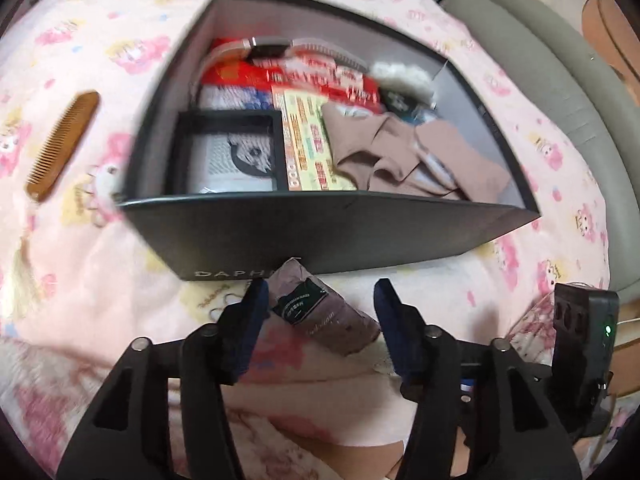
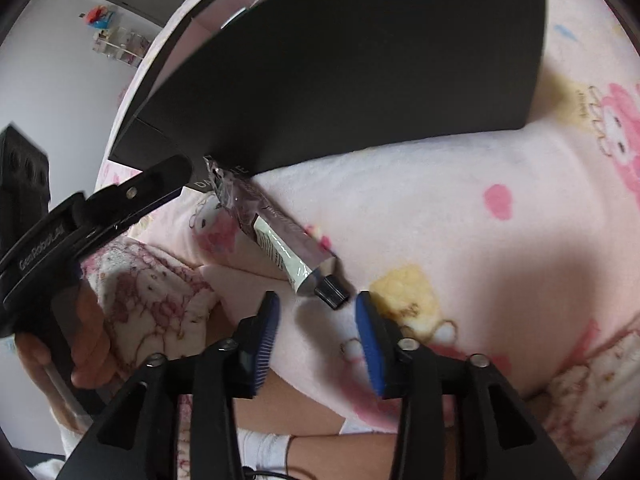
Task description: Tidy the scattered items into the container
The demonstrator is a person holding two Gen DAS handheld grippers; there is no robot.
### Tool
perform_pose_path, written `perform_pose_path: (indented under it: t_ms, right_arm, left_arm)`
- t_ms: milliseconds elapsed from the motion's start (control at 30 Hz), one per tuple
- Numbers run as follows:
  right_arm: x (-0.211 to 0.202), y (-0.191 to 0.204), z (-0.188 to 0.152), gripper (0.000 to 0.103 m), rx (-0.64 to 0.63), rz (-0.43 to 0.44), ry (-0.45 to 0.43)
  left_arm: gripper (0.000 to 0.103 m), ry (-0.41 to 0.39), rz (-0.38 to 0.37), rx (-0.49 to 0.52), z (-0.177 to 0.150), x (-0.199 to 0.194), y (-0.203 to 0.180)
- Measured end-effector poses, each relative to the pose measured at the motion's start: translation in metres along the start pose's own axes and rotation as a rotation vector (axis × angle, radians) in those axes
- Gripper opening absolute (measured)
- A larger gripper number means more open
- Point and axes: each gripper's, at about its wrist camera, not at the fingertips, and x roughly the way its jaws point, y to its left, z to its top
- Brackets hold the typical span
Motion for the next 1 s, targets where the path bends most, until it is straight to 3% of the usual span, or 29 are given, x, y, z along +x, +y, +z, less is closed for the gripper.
perform_pose_path:
  t_ms: [100,200,300,367,533,667,700,767,833,1000]
  right_arm:
    - [0.004,-0.002,0.001,0.038,0.015,-0.005,-0.007]
    - [0.005,-0.003,0.001,0.038,0.009,0.023,-0.013]
    - [0.004,-0.007,0.001,0.037,0.016,0.057,-0.016]
    - [0.000,-0.010,0.002,0.031,0.034,0.094,-0.027]
    - [-0.015,-0.009,0.002,0.030,0.022,0.097,-0.076]
    - [-0.028,-0.015,0.008,0.030,0.040,0.080,-0.119]
    - [-0.032,-0.018,0.010,0.030,0.050,0.071,-0.134]
    - [-0.041,-0.023,0.012,0.030,0.072,0.048,-0.157]
    - [-0.048,-0.027,0.009,0.030,0.089,0.022,-0.168]
    - [-0.039,-0.025,-0.004,0.031,0.099,0.052,-0.067]
  left_arm:
    - [0.060,0.049,0.013,-0.002,-0.001,0.019,0.000]
    - [0.060,0.048,0.039,-0.002,-0.001,0.024,-0.001]
    - [0.050,0.076,0.036,-0.022,-0.002,0.028,0.004]
    - [0.045,0.094,-0.007,-0.035,-0.005,0.029,0.006]
    - [0.044,0.102,-0.036,-0.026,-0.011,0.026,0.006]
    - [0.039,0.160,-0.176,-0.026,-0.019,0.029,0.004]
    - [0.039,0.151,-0.184,-0.023,-0.021,0.028,0.003]
    - [0.038,0.088,-0.129,-0.022,-0.020,0.019,0.006]
    - [0.038,0.047,-0.115,-0.077,-0.017,0.014,0.016]
    - [0.043,0.005,-0.068,-0.198,-0.015,0.012,0.036]
